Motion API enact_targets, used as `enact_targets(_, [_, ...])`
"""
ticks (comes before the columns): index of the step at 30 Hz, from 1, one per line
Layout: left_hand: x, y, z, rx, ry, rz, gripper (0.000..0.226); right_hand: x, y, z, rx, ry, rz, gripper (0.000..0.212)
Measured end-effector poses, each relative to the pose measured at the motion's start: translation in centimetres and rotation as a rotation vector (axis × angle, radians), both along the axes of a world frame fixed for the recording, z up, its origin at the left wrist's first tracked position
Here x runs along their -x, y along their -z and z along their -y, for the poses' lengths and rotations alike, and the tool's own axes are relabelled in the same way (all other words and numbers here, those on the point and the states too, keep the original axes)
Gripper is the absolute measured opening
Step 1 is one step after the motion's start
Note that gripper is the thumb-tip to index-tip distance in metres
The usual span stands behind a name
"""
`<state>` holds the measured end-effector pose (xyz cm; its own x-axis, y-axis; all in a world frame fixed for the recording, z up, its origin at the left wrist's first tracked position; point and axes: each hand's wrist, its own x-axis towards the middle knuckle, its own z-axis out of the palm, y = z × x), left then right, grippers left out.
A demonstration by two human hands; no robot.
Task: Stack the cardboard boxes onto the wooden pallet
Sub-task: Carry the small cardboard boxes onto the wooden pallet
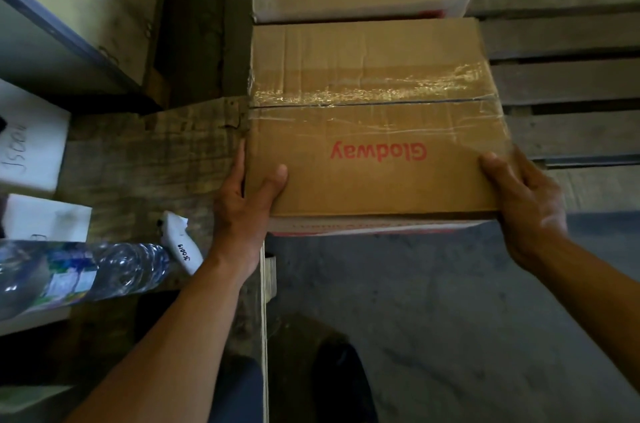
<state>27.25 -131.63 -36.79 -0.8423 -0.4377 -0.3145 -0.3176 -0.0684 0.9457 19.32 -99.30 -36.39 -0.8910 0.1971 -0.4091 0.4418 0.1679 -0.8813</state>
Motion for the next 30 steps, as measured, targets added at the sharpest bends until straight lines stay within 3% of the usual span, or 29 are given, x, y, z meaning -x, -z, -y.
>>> enact_targets(4, [0.4,0.4,-0.3,0.001,-0.02,0.005,0.076,0.7,0.3,-0.3,-0.033,-0.027,-0.011,0.068])
enact_targets(8, [1.2,0.7,-0.7,0.012,-0.019,-0.01,0.077,1.6,0.6,-0.6,-0.079,-0.028,-0.009,0.075])
enact_targets(16, [1.5,0.9,-0.7,0.028,0.016,-0.022,0.066,2.0,0.8,-0.5,-0.115,-0.044,-0.006,0.081])
enact_targets(30, [1.5,0.1,-0.9,0.07,0.036,0.037,0.058,2.0,0.3,-0.5,-0.21,-0.066,0.001,0.074])
